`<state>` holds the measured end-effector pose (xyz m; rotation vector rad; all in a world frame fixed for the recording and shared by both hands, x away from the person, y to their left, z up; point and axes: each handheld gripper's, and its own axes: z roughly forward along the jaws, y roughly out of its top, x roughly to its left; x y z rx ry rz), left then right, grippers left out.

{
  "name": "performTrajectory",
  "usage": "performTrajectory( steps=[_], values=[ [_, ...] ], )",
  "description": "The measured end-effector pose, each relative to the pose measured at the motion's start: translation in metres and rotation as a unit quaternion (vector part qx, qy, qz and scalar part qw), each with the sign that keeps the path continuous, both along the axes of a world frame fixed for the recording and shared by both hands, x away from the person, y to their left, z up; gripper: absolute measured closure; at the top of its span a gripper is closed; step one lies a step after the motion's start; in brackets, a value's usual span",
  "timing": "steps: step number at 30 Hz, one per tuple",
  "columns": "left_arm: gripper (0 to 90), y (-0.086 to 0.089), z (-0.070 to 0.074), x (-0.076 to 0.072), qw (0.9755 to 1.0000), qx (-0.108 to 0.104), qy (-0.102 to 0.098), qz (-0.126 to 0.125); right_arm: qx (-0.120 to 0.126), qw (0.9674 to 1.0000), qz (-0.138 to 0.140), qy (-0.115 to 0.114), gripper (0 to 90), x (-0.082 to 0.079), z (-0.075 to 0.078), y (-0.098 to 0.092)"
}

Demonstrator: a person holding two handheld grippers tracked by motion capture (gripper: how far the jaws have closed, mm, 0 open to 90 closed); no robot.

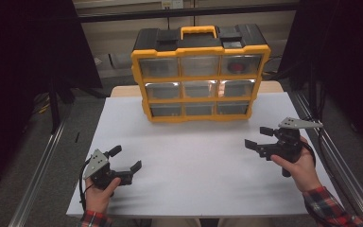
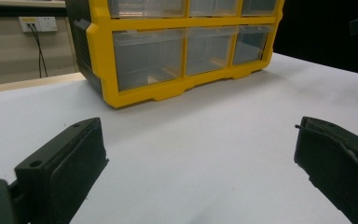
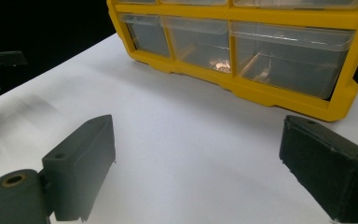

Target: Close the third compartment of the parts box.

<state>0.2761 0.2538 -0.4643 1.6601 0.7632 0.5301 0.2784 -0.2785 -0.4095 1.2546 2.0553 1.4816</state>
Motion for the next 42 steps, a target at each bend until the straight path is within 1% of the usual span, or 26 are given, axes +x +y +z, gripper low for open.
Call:
performTrajectory(
  steps=[5,6,9,10,14,15,17,22,26,30,34,35,36,38,39,41,42],
  values=[
    [1.9,0.0,0.0,0.0,1.0,-0.001,0.0,0.0,0.005,1.0,-0.002,0.0,10.4,-0.004,-0.003,-0.003],
    [1.9,0.0,0.0,0.0,1.0,0.004,-0.002,0.004,0.005,1.0,-0.002,0.0,10.4,-0.004,-0.003,-0.004],
    [1.9,-0.001,0.0,0.0,1.0,0.0,0.0,0.0,0.004,1.0,-0.006,0.0,10.4,-0.006,-0.005,-0.006],
    [1.9,0.0,0.0,0.0,1.0,0.003,-0.001,0.004,0.006,1.0,-0.005,0.001,10.4,-0.006,-0.006,-0.007],
    [1.9,-0.001,0.0,0.0,1.0,0.004,-0.001,0.003,0.009,0.9999,-0.008,0.002,10.4,-0.008,-0.009,-0.008],
    [1.9,-0.001,0.0,0.0,1.0,0.004,-0.002,0.003,0.007,0.9999,-0.012,0.002,10.4,-0.008,-0.01,-0.009],
    [1.9,-0.001,0.0,0.0,1.0,0.004,-0.002,0.002,0.01,0.9999,-0.008,0.003,10.4,-0.009,-0.011,-0.009],
    [1.9,0.0,0.0,0.0,1.0,-0.001,0.001,0.001,0.004,0.9999,-0.013,0.004,10.4,-0.009,-0.014,-0.009],
    [1.9,0.0,0.0,0.0,1.0,-0.001,0.0,0.0,0.009,0.9999,-0.013,0.006,10.4,-0.012,-0.016,-0.01],
    [1.9,0.0,0.0,0.0,1.0,-0.001,0.0,0.0,0.006,0.9999,-0.015,0.004,10.4,-0.013,-0.018,-0.011],
    [1.9,0.0,0.0,0.0,1.0,0.003,-0.002,0.003,0.01,0.9998,-0.015,0.004,10.3,-0.016,-0.02,-0.012],
    [1.9,0.0,0.0,0.0,1.0,0.0,0.0,-0.001,0.01,0.9998,-0.015,0.003,10.3,-0.016,-0.02,-0.012],
    [1.9,0.0,0.0,0.0,1.0,0.0,0.0,0.0,0.006,0.9998,-0.019,0.001,10.3,-0.017,-0.021,-0.012],
    [1.9,0.0,0.0,0.0,1.0,-0.001,0.0,0.0,0.007,0.9999,-0.015,-0.001,10.3,-0.019,-0.021,-0.012],
    [1.9,-0.001,0.0,0.0,1.0,0.001,0.0,0.003,0.003,0.9998,-0.019,-0.002,10.3,-0.02,-0.022,-0.012],
    [1.9,0.0,0.0,0.0,1.0,0.003,-0.002,0.003,0.008,0.9998,-0.016,-0.001,10.0,-0.02,-0.022,-0.012],
    [1.9,0.0,0.0,0.0,1.0,0.001,-0.001,-0.001,0.009,0.9998,-0.016,-0.001,10.0,-0.021,-0.022,-0.012]
  ],
)
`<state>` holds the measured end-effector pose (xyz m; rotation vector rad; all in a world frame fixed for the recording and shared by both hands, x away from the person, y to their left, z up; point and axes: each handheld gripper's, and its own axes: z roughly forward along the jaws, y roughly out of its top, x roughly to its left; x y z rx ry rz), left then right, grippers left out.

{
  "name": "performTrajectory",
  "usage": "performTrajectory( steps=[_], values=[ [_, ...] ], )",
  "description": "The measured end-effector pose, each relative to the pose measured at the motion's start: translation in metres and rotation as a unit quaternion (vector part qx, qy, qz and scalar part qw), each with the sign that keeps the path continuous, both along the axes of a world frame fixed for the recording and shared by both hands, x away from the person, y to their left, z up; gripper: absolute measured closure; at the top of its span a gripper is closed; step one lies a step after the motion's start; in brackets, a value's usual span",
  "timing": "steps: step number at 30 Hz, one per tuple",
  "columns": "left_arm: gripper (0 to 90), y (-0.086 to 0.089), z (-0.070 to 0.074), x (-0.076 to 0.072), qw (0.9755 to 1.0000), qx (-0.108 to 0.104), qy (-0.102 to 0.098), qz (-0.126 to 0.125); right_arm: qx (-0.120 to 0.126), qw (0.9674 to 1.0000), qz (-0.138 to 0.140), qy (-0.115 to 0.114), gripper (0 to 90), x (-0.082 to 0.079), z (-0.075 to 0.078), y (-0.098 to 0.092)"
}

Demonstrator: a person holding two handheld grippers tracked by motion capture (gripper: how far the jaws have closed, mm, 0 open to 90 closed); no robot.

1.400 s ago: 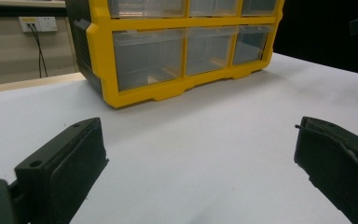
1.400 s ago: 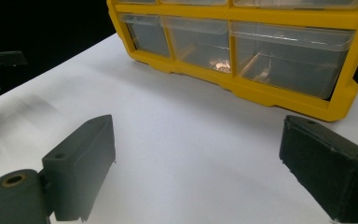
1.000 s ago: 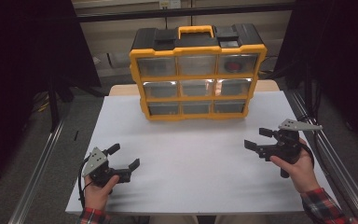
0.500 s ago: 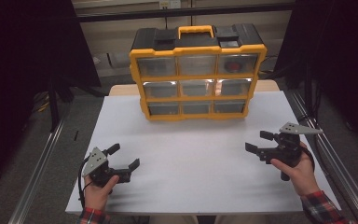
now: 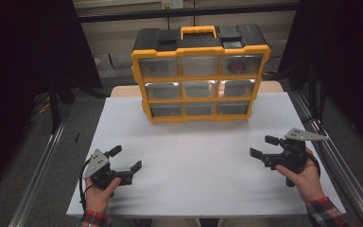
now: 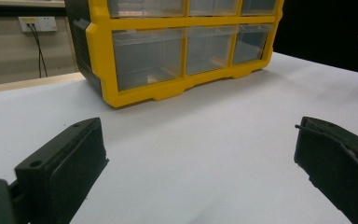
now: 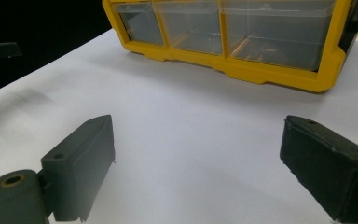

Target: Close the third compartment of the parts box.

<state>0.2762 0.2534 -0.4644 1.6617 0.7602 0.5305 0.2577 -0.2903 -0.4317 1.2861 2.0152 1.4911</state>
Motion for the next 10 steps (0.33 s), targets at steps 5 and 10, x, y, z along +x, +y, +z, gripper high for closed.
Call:
performTrajectory(
  steps=[5,10],
  values=[
    [1.9,0.0008,0.0004,-0.0005,1.0,0.0,0.0,0.001,-0.004,1.0,0.005,-0.003,9.5,-0.0004,-0.0012,0.0014],
    [1.9,-0.0001,0.0004,-0.0006,1.0,-0.001,0.001,0.001,-0.005,1.0,0.001,-0.003,9.2,-0.0013,-0.0031,0.0002]
  ],
)
